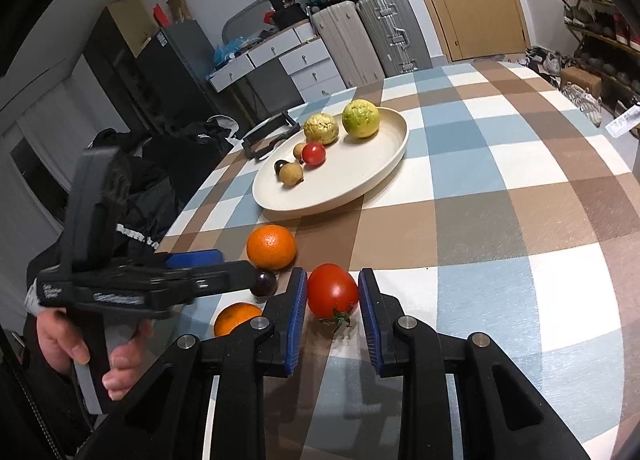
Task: Organize fruits
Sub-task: 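Grasp the second red tomato with the right tool while the left tool grasps the second plum, then carry the plum and tomato onto the cream plate and open both tools, then withdraw both tools from the plate toward the two oranges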
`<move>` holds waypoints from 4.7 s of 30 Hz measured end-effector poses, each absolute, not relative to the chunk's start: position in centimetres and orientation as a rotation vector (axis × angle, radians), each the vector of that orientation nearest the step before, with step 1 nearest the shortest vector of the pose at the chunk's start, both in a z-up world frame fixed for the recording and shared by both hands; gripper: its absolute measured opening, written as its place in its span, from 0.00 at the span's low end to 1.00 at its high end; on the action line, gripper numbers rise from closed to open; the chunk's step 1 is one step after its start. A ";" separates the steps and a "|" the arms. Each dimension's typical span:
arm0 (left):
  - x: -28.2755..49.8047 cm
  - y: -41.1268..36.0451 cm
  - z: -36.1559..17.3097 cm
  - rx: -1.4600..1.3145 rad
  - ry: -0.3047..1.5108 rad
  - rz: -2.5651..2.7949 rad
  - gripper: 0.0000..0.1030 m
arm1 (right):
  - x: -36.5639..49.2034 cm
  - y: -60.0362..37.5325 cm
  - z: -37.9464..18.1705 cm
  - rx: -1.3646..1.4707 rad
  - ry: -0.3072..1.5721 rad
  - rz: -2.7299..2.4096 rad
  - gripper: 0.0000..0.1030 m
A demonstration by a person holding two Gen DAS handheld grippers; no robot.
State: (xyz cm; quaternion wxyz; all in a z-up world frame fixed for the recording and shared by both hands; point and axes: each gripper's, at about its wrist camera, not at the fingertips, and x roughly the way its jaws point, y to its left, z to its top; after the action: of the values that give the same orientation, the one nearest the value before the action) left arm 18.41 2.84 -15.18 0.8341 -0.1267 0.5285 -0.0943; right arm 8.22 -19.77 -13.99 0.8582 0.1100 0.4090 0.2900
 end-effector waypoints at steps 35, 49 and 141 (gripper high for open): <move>18.7 6.0 -10.8 -0.313 1.004 -0.240 0.21 | 9.4 -22.3 -14.3 0.328 0.878 0.612 0.26; 26.2 4.8 -8.5 -0.301 0.897 -0.303 0.21 | 15.8 -20.9 -10.6 0.323 0.829 0.640 0.26; 6.5 2.0 -9.0 -0.179 0.771 -0.070 0.99 | -0.2 -19.3 -7.7 0.060 0.523 0.355 1.00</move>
State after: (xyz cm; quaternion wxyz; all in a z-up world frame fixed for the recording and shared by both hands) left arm 6.51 1.97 -9.04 0.9221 -0.0871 0.3755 -0.0343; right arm -0.23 -19.34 -7.71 0.9500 0.0297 0.2573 0.1744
